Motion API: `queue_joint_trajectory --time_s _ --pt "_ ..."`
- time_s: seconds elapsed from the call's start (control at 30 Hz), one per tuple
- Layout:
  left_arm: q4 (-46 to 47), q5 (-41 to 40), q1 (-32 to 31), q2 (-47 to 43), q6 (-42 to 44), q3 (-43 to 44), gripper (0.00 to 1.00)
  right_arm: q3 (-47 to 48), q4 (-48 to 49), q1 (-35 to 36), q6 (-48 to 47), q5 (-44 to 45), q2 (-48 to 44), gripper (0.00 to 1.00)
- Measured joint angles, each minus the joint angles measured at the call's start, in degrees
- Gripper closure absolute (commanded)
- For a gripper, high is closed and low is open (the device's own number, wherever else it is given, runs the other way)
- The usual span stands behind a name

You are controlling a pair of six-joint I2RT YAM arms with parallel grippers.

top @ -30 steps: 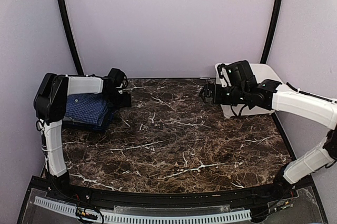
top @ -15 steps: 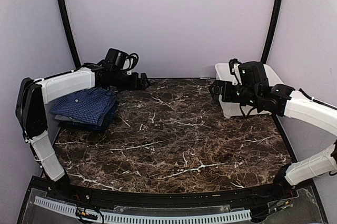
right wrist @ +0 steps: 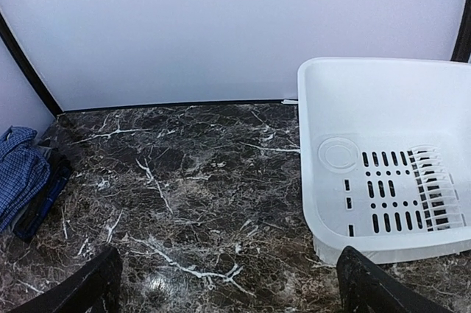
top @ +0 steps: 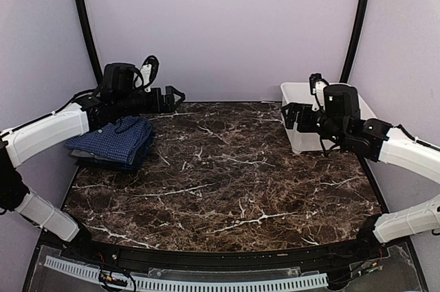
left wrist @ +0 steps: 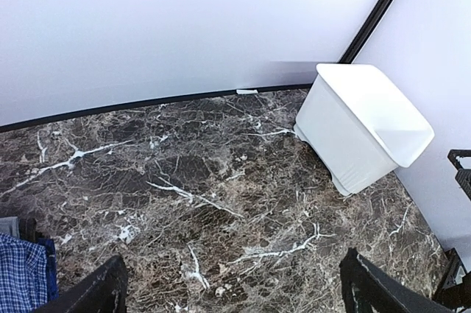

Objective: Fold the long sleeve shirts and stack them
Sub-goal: Reset both arms

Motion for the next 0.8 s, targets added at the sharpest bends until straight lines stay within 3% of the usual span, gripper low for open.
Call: queue_joint_trajectory --time_s 0.33,0.8 --pt "5.2 -3.54 0.0 -9.55 0.68 -12.66 0.01 -9.46 5.9 0.0 -2.78 3.02 -7.17 0.01" --pt "7.93 -6.23 0.0 -10.34 1.05 -13.81 0.01 -9.31 6.03 0.0 -2.99 3.06 -7.3 0.01"
